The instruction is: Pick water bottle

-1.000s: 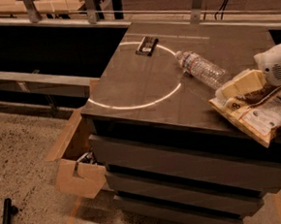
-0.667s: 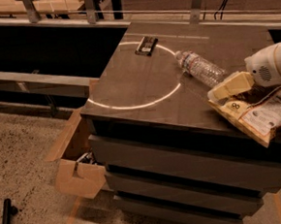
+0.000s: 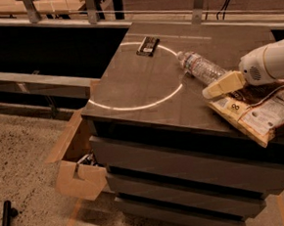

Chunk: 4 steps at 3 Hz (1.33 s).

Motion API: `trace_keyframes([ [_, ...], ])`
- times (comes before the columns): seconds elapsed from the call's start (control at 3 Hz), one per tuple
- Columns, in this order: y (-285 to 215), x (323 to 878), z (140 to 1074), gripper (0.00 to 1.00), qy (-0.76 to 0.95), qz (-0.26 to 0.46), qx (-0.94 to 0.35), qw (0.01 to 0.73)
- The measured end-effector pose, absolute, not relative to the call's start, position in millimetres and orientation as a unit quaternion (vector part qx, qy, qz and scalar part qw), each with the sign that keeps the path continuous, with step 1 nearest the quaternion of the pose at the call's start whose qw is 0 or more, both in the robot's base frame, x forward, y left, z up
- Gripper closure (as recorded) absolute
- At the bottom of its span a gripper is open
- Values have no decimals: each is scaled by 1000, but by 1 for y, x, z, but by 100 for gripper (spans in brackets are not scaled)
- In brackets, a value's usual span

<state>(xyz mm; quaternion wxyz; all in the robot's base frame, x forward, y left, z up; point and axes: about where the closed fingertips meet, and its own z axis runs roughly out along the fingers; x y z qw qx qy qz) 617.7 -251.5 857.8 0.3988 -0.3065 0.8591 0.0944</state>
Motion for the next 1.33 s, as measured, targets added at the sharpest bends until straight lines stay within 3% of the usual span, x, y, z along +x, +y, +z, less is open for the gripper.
trace_keyframes([
  [0.33,-249,632,856,0,859,89,-301,405],
  [0.67,-244,643,850,13,861,91,-299,402],
  [1.33,-240,648,844,59,864,93,-303,392],
])
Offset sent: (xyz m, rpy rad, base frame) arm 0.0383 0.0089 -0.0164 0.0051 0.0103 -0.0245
